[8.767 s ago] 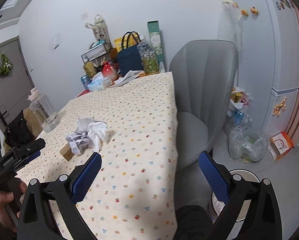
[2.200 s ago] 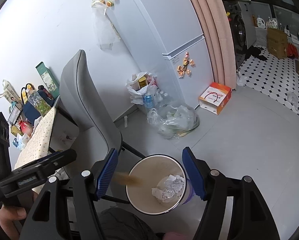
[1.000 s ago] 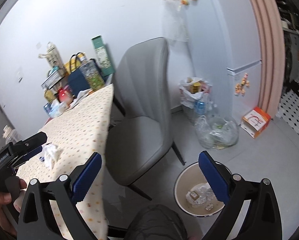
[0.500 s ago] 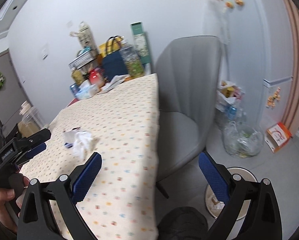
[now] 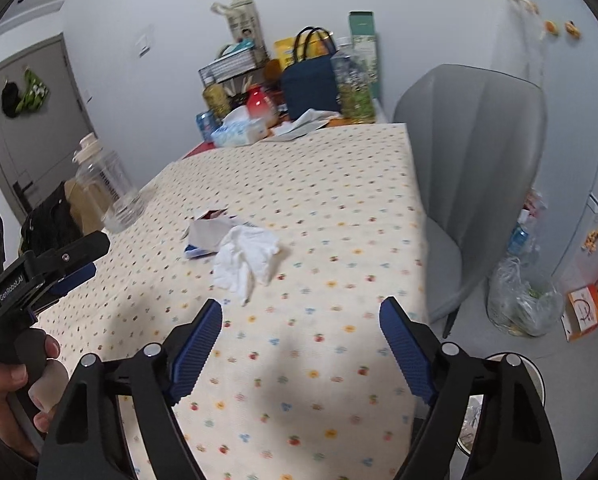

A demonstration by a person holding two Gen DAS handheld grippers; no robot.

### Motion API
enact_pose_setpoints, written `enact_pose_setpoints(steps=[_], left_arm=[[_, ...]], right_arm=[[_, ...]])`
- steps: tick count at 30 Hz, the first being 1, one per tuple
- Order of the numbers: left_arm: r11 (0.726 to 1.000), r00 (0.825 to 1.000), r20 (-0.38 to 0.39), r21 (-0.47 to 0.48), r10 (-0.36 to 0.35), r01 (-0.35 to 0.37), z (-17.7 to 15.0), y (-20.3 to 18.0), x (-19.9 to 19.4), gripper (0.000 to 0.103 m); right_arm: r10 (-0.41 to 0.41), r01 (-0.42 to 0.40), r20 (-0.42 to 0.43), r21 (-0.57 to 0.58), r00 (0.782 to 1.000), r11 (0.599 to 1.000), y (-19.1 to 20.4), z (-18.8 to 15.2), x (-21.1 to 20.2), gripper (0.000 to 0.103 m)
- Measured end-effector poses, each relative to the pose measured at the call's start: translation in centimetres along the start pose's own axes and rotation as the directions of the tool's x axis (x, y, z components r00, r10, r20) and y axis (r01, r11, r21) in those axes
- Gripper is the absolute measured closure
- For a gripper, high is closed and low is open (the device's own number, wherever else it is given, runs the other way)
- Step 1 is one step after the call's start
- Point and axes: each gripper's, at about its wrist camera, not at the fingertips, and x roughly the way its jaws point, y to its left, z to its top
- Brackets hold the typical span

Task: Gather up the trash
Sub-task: 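Close the right gripper on the crumpled white tissue, then grasp the red-and-white packaging with the left gripper while the right holds the tissue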

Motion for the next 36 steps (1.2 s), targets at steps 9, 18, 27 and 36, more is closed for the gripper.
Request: enact_pose_setpoints(steps=[9,18,27,36], left_arm=[[0.998,0.999,-0.011,-0.047,0.045,-0.045,-0.2,3.3,0.5,0.006],[0.993,0.996,-0.028,-0.082,0.087,-0.089,-0.3,6.0,1.2,0.006],[0.992,0.994,-0.050,-0.079,0.095,-0.098,-0.3,6.4,2.4,0.006],[0.994,0.994,-0.058,-0.054,0.087,-0.090,0.1,5.3,3.0,0.006]], right_arm=[[0.051,-0.059,-0.106,-0.074,0.993,0.995,4.3,0.5,5.3,0.038],[0.035,-0.055,-0.173,-0.114,0.984,0.992,6.3,1.0,9.9,0.045],[-0.008,-0.026,-0.203,-0.166,0.979,0.986,7.7,1.0,12.9,0.058],[0.003,-0.025,-0.159,-0.133,0.987,0.991,5.7,1.0,11.6,0.098]])
